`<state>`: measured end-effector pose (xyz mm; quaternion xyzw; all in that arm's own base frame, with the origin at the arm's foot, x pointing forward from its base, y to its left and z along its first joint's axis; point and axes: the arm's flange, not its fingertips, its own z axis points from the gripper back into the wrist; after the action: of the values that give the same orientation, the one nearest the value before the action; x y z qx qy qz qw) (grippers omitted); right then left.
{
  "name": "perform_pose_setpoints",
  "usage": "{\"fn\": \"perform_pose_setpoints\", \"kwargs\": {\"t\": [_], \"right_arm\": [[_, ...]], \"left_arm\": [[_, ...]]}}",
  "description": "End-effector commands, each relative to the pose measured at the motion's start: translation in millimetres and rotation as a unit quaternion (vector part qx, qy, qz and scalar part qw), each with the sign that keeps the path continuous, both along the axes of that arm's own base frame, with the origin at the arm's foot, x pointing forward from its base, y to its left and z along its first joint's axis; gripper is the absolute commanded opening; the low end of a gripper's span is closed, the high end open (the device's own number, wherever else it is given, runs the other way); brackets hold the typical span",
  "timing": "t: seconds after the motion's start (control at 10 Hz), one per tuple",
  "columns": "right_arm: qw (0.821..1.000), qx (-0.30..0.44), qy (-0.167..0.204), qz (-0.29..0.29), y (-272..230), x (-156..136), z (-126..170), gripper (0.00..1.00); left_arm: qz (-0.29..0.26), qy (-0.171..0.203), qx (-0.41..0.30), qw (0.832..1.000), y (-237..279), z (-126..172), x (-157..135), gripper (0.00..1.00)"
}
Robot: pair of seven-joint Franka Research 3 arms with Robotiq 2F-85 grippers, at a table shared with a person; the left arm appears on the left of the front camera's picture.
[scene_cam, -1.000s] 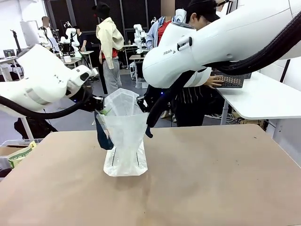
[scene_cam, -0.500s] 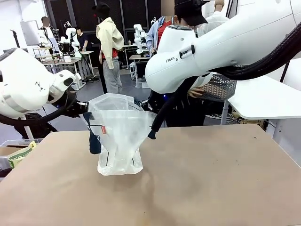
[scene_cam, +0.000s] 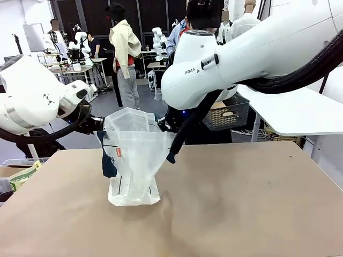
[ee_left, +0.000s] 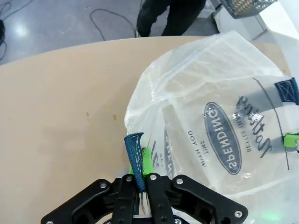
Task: Transfer purchased items from the store into the shopping bag.
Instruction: Open the Reusable shopping bag in the center of the table, then move the Reusable shopping bag to the right side of the table.
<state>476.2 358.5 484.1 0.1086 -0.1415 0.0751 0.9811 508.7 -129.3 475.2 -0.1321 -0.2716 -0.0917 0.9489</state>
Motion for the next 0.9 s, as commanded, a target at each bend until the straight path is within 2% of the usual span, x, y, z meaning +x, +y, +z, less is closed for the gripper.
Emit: {"fn": "perform_pose_setpoints", "kwargs": {"t": [0.0, 0.3, 0.4, 0.8], "right_arm": [[1.0, -0.019, 0.0, 0.002, 8.9, -2.0, -9.5, 0.0], [1.0, -0.029, -0.007, -0.007, 9.7, -0.8, -15.1, 0.0], [1.0, -0.012, 0.002, 0.012, 8.4, -3.3, -10.3, 0.0], [1.0, -0.012, 0.002, 0.012, 8.4, -3.3, -10.3, 0.0]], "left_arm": [[-0.025, 0.007, 0.017, 1.0, -10.6, -0.3, 12.6, 0.0], [-0.03, 0.016, 0.011, 0.999, -16.7, -6.5, 18.3, 0.0], [-0.023, 0.009, 0.011, 1.0, -17.6, -6.8, 9.7, 0.0], [-0.023, 0.009, 0.011, 1.0, -17.6, -6.8, 9.7, 0.0]]}}
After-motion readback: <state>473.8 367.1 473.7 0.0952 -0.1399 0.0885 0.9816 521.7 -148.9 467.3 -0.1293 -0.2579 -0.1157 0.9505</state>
